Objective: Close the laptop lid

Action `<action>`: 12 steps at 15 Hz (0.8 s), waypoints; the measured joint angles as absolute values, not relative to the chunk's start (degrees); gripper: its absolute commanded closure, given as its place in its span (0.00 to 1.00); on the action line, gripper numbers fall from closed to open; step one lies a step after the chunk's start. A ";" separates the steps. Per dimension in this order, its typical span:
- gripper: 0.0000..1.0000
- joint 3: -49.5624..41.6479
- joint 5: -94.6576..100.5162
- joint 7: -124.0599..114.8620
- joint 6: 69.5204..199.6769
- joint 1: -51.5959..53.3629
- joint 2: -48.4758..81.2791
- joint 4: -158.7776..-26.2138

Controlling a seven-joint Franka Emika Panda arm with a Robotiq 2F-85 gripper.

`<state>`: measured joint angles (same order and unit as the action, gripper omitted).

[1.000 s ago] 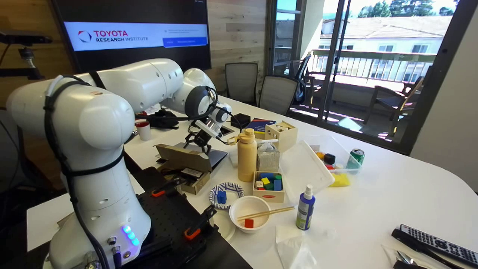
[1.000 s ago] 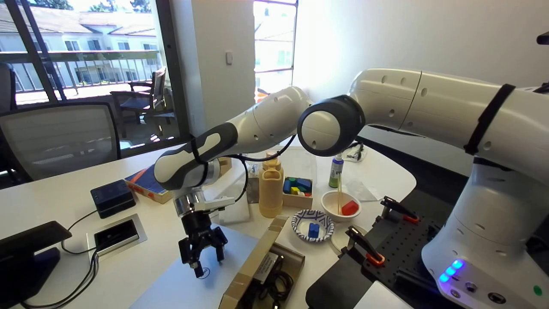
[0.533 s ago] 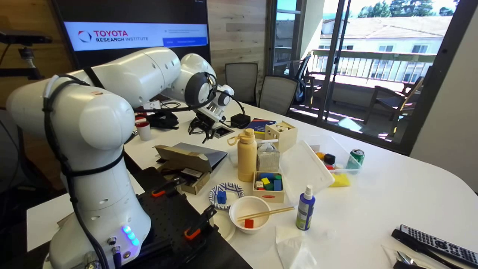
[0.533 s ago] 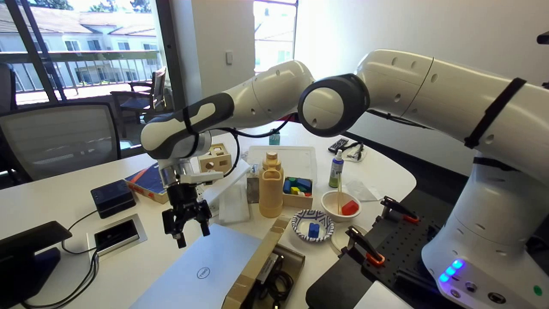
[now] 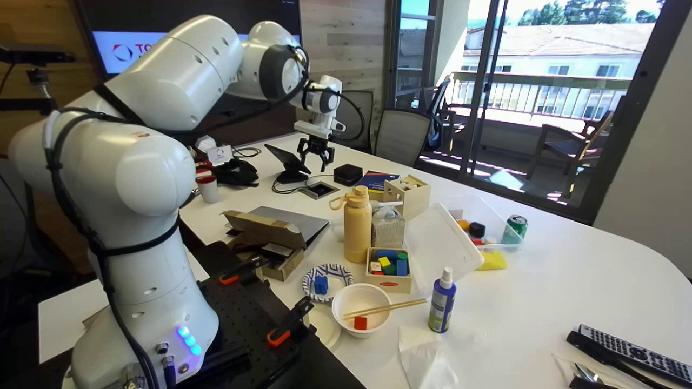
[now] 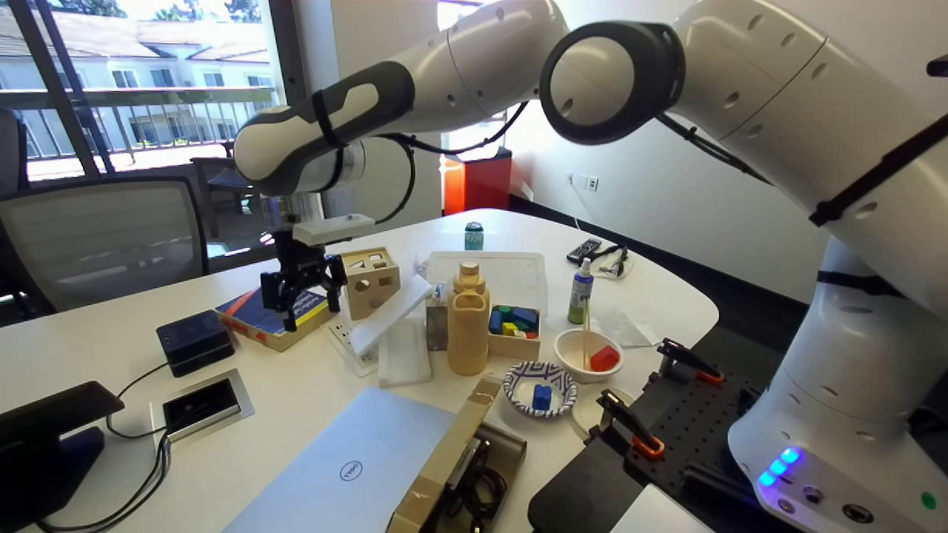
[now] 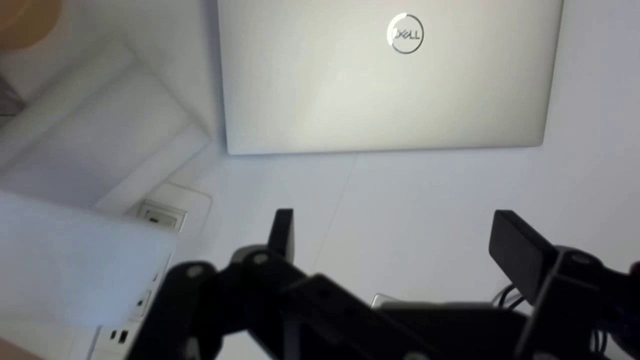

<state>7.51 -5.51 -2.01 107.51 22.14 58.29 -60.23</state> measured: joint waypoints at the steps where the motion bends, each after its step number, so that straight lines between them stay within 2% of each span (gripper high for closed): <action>1: 0.00 6.54 -4.44 -3.11 108.48 22.39 55.76 -62.36; 12: 0.00 4.08 -0.87 -6.71 108.02 20.71 30.32 -89.30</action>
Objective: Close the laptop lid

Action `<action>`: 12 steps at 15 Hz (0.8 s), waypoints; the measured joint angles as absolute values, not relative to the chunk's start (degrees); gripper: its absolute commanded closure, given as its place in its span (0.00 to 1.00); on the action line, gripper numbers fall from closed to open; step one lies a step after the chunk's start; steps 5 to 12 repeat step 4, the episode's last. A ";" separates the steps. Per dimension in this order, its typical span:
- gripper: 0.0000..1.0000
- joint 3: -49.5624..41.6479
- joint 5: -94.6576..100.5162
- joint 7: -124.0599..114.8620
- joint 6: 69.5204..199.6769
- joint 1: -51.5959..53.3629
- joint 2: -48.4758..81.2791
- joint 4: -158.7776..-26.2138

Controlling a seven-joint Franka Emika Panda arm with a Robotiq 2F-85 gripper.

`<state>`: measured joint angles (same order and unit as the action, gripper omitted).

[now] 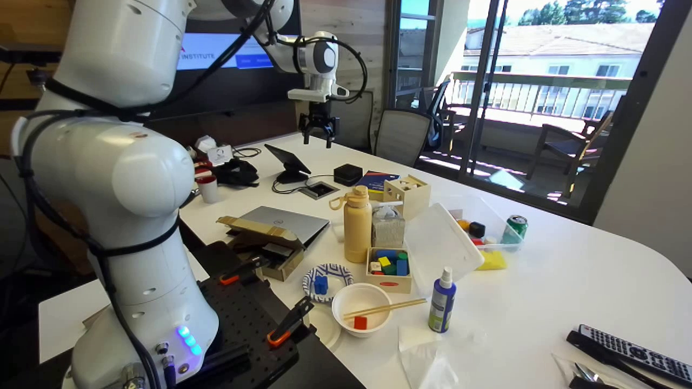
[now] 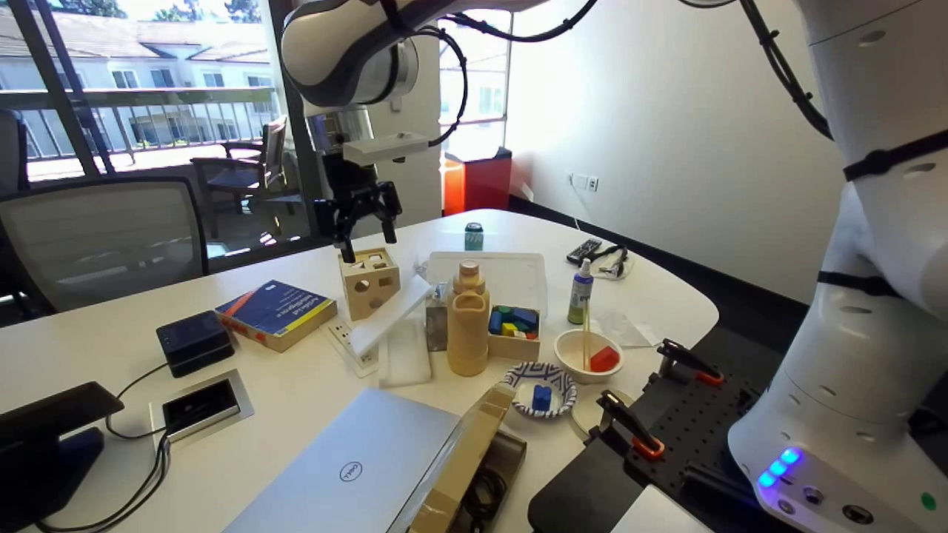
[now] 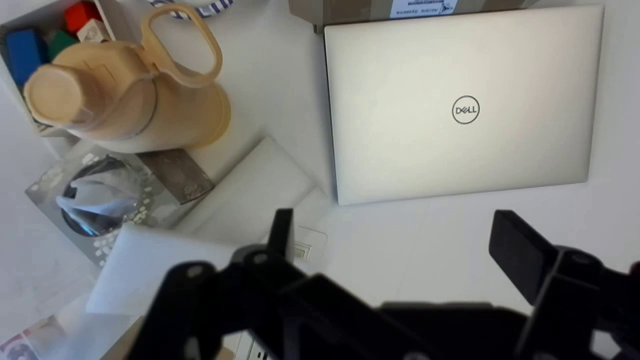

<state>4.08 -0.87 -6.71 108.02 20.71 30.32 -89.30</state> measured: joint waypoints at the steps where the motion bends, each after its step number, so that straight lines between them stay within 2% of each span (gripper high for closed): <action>1: 0.00 4.18 -0.87 -7.11 108.02 20.37 28.88 -91.47; 4: 0.00 4.86 -0.87 -7.22 108.10 19.29 25.61 -96.76; 12: 0.00 4.86 -0.87 -7.22 108.10 19.29 25.61 -96.76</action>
